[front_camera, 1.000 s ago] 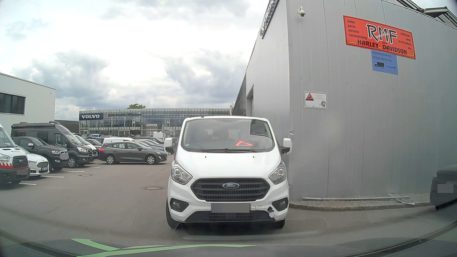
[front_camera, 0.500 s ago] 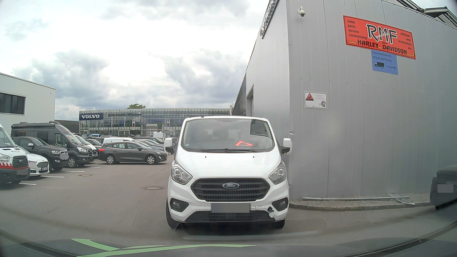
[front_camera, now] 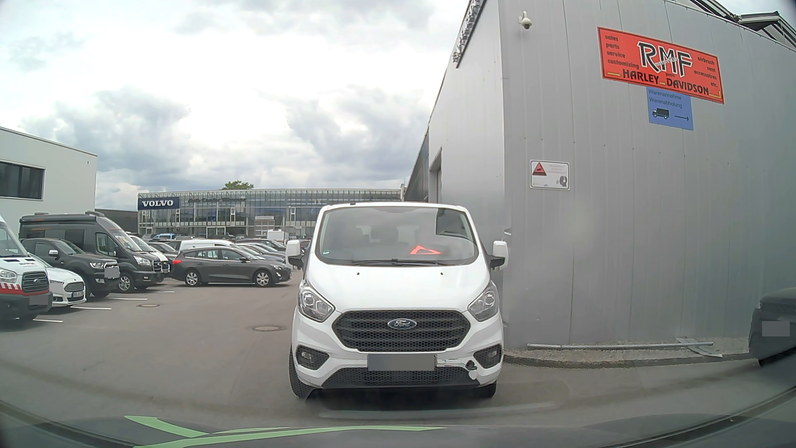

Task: Follow the waypoints while adhering to traffic rules and regulations

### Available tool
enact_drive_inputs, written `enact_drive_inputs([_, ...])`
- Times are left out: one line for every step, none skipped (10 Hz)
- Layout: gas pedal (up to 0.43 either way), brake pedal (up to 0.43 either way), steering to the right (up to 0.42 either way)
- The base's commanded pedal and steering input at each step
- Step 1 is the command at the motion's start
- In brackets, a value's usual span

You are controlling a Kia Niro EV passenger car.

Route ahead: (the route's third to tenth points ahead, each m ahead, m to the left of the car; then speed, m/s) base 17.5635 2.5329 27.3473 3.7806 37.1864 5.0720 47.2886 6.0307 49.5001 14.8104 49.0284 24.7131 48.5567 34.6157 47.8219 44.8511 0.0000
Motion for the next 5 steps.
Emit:
enact_drive_inputs([0.000, 0.482, -0.462])
enact_drive_inputs([0.000, 0.488, -0.463])
enact_drive_inputs([0.000, 0.482, -0.462])
enact_drive_inputs([0.000, 0.482, -0.462])
enact_drive_inputs([0.000, 0.482, -0.462])
